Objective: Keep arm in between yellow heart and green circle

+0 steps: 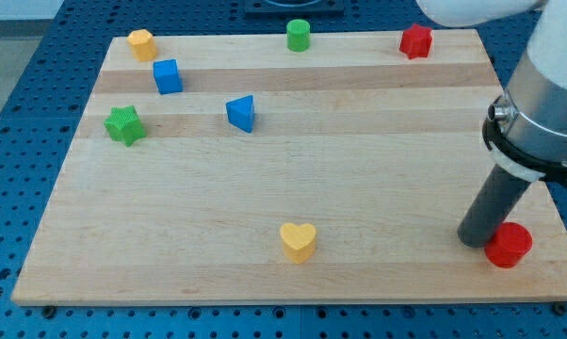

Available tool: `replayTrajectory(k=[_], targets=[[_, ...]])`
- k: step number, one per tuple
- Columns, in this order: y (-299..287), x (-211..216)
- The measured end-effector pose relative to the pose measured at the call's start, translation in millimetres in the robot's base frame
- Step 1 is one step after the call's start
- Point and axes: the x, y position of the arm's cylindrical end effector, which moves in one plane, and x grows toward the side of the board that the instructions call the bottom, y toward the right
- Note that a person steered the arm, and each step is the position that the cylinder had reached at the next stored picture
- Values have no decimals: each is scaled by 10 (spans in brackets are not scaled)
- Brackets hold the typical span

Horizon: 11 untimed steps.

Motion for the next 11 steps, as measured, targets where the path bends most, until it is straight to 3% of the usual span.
replayTrajectory(k=[3,5,8,11], targets=[[-457,-26],[-1010,-503],[-1046,-556],[-1737,-1944]])
